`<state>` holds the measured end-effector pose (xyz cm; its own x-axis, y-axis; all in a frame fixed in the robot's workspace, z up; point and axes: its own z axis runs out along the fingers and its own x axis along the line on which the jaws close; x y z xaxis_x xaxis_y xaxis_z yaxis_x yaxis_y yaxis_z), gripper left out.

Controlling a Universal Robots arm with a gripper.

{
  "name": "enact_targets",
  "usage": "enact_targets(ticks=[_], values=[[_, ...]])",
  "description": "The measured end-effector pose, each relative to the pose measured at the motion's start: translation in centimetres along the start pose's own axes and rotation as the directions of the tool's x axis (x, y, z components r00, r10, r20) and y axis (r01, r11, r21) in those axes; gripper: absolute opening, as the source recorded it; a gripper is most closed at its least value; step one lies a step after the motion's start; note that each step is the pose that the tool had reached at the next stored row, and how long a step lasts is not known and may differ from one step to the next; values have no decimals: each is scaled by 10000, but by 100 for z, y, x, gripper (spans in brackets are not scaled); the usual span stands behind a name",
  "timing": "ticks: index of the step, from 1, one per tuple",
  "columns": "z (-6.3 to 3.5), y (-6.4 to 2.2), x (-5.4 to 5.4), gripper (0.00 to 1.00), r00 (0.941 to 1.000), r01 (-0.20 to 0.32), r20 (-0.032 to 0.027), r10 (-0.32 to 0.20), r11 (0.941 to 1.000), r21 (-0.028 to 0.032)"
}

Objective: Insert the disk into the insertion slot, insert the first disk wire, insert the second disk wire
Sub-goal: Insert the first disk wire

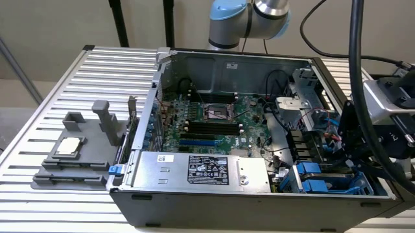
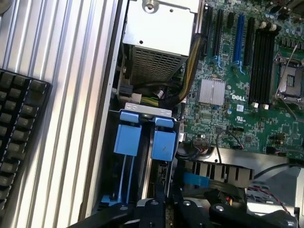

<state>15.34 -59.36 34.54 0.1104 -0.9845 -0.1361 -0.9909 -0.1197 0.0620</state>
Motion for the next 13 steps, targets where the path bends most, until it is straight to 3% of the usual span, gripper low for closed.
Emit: enact_targets(ticks=[8,13], values=[[29,0,4,16,9978,-622,-228,623,9981,43],[29,-3,4,16,9963,-809,-293,806,9967,-60]])
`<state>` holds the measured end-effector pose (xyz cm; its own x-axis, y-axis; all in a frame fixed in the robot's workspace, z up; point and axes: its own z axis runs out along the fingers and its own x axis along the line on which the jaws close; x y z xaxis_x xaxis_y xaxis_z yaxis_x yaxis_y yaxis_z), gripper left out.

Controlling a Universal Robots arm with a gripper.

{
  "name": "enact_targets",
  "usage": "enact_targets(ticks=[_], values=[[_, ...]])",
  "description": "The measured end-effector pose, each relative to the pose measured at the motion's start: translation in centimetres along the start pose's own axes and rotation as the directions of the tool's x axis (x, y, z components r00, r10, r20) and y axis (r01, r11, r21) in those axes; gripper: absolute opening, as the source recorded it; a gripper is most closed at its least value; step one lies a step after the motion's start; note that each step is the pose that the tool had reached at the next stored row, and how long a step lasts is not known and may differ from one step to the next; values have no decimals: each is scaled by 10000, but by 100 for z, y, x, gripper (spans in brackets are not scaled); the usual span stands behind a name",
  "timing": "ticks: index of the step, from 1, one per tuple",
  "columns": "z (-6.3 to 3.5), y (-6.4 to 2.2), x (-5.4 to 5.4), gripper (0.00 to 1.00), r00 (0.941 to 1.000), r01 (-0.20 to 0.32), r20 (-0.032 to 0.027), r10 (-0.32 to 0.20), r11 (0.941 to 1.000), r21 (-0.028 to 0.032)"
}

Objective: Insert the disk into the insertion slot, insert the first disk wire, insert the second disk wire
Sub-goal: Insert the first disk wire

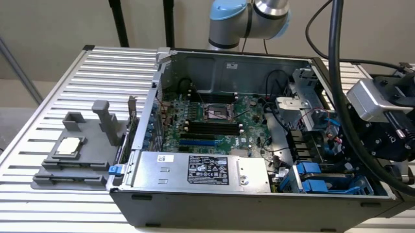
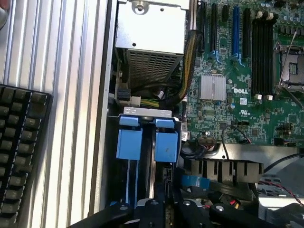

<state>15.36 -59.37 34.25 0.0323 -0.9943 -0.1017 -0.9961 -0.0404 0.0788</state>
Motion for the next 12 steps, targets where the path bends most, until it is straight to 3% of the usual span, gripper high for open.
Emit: enact_targets(ticks=[2,12], values=[[0,0,-1,16,10000,-3,-16,3,10000,-4],[4,-9,-38,16,9997,-202,-152,200,9997,-132]])
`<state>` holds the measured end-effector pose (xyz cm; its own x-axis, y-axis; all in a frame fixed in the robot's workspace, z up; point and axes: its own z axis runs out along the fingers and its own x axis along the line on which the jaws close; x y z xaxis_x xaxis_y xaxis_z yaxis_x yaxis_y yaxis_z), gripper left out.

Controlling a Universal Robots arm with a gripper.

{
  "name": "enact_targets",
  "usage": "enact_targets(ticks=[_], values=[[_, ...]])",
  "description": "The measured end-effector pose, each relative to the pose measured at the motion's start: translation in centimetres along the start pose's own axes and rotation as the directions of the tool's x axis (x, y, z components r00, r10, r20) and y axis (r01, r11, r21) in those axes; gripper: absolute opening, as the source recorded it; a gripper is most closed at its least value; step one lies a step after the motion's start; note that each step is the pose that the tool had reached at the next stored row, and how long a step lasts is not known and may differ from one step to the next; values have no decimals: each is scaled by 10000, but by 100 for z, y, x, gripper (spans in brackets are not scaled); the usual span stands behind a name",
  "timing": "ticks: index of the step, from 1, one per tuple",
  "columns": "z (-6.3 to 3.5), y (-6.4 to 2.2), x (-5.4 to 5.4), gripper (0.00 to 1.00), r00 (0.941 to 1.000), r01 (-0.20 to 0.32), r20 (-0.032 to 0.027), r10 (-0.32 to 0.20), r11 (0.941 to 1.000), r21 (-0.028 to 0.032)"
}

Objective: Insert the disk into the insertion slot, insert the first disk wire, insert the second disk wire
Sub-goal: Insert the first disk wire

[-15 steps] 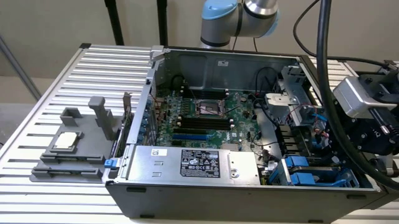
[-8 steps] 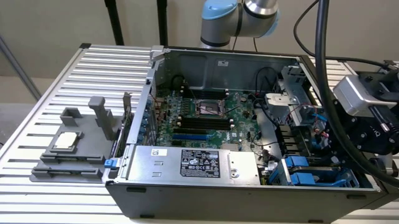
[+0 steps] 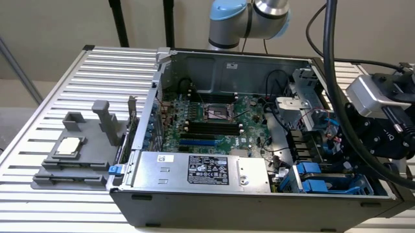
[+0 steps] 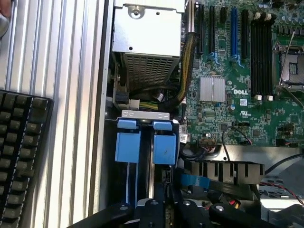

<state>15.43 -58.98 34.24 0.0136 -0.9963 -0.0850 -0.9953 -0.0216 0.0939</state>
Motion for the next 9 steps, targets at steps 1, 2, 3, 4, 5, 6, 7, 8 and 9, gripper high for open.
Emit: enact_targets(ticks=[1,2,3,4,5,6,7,8,9], values=[[0,-4,-5,16,10000,-20,-18,20,10000,-3],[0,-10,-10,16,10000,-37,-32,37,10000,-6],[0,-17,-17,16,10000,-52,-42,52,10000,-10],[0,-24,-24,16,10000,-68,-51,67,10000,-13],[0,-31,-31,16,10000,-83,-56,83,10000,-17],[-1,-39,-36,16,9999,-100,-64,100,9999,-22],[-1,-44,-39,16,9999,-127,-71,127,9999,-28],[0,-49,-40,16,9998,-158,-84,158,9999,-37],[0,-54,-41,16,9998,-185,-117,184,9998,-57]])
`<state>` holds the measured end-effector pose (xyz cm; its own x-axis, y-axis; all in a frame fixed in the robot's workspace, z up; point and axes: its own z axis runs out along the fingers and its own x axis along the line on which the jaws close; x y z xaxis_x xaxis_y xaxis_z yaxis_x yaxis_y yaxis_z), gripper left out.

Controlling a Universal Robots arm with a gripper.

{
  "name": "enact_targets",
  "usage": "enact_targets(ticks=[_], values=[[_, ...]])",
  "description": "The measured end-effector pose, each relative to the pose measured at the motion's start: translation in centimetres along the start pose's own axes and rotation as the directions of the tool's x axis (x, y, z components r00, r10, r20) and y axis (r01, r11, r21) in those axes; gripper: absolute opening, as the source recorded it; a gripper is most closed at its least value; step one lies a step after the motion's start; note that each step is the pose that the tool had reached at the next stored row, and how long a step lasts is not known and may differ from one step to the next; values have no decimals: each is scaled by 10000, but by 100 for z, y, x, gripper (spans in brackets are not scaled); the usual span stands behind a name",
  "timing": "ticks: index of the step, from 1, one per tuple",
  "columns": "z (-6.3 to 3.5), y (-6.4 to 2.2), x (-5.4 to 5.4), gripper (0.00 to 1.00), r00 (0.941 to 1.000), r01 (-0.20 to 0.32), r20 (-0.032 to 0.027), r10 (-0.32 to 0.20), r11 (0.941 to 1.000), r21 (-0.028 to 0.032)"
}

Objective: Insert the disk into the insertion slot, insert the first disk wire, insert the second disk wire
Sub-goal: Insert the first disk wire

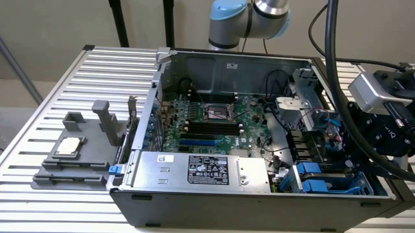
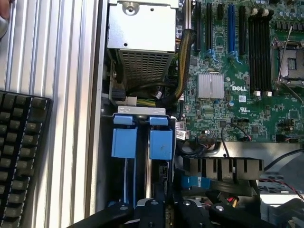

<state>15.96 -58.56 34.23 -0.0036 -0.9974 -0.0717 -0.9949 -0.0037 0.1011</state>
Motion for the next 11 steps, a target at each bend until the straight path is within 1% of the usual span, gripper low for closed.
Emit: enact_targets(ticks=[2,5,8,11], values=[[-1,-5,-1,16,10000,-44,-85,44,10000,-47],[1,-8,-4,16,9998,-86,-167,84,9999,-102],[1,-13,-14,16,9997,-105,-205,103,9999,-131],[2,-22,-25,16,9997,-150,-218,147,9998,-138]])
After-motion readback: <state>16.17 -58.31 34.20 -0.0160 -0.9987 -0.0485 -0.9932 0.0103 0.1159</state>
